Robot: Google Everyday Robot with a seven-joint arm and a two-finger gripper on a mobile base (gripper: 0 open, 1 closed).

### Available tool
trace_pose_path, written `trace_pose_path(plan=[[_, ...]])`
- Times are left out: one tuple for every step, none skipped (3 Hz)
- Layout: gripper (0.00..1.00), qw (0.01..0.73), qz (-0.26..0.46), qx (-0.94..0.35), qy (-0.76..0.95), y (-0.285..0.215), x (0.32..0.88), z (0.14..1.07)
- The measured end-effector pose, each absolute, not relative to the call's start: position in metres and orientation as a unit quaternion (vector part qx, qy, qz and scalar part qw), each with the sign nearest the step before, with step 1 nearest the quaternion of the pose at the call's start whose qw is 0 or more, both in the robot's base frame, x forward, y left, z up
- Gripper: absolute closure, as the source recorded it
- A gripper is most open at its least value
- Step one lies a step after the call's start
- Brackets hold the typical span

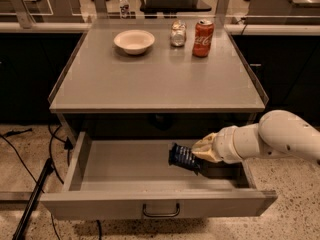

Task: Place rxbar blueberry into top drawer

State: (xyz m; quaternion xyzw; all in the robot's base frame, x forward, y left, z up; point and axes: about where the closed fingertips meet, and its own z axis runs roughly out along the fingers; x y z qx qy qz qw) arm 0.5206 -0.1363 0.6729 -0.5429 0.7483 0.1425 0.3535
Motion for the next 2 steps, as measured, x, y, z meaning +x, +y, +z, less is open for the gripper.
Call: trace_pose_path(plan=[[1.0, 0.354, 0.151, -0.548, 0.743, -0.126, 0.528, 0.661], [1.0, 0.349, 0.161, -0.553, 0.739, -0.116, 0.533, 0.648]])
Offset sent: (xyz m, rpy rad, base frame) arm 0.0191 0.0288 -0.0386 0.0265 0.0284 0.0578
